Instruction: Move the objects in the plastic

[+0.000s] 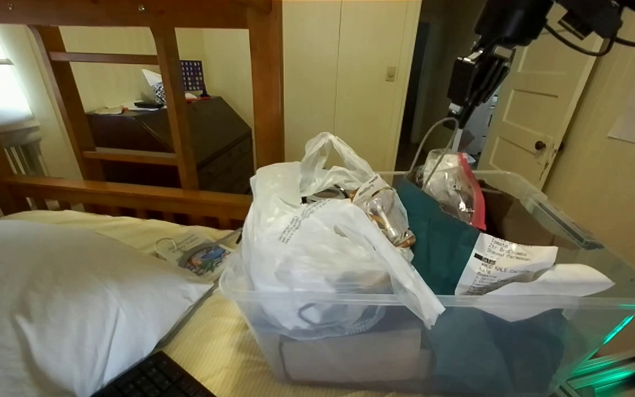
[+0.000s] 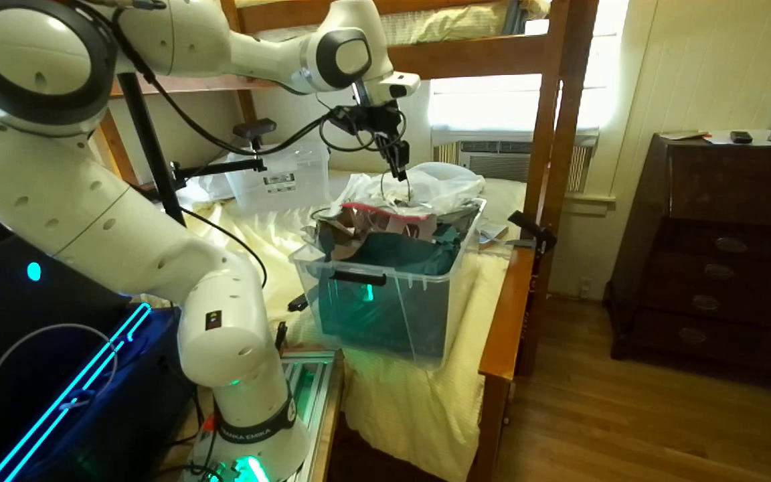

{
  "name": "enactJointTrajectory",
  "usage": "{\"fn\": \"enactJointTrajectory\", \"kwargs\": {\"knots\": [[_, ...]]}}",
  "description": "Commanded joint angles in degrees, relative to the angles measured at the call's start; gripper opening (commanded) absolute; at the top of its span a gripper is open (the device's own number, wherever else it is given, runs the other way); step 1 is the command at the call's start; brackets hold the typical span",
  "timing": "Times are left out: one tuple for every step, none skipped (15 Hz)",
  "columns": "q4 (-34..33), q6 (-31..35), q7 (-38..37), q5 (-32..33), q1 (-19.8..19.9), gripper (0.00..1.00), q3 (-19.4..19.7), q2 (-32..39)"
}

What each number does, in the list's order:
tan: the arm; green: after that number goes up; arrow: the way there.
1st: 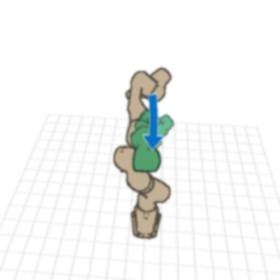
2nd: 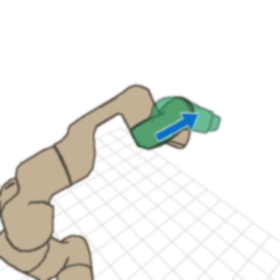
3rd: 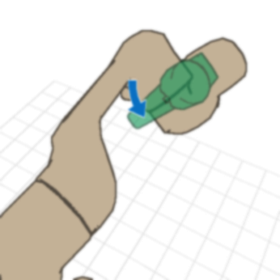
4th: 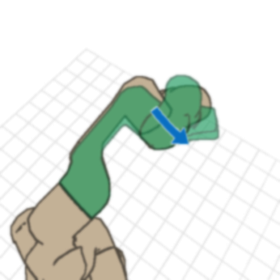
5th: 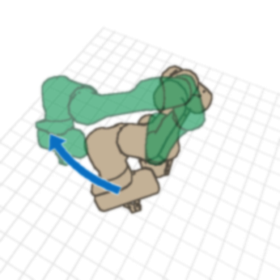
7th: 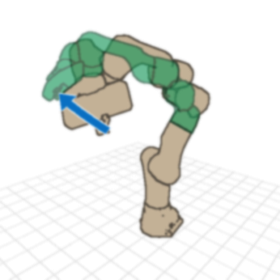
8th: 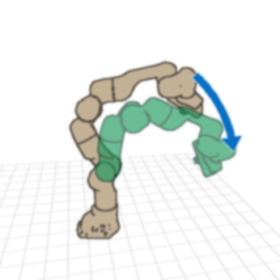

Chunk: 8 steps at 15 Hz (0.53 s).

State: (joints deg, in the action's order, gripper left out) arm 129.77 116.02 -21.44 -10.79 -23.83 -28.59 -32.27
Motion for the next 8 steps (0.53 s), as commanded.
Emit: {"fn": "enactJointTrajectory", "kwargs": {"knots": [[-4.20, -1.08, -3.92, 0.78, 1.28, 0.59, -2.35, 0.35], [-5.53, -1.80, -5.05, 1.28, 1.67, 0.67, -3.17, 0.81], [-7.18, -2.28, -5.32, 0.89, 1.62, 0.73, -3.70, 1.92], [-8.39, -2.66, -6.33, 1.18, 2.07, 0.82, -4.72, 3.07], [-9.63, -2.90, -7.67, 1.62, 2.79, 0.88, -5.90, 4.29], [-10.81, -3.14, -9.04, 2.01, 3.58, 0.94, -7.04, 5.41], [-11.80, -3.14, -10.22, 2.47, 4.36, 0.99, -8.28, 6.80], [-12.50, -2.54, -10.81, 3.16, 5.23, 1.00, -9.61, 8.49]]}}
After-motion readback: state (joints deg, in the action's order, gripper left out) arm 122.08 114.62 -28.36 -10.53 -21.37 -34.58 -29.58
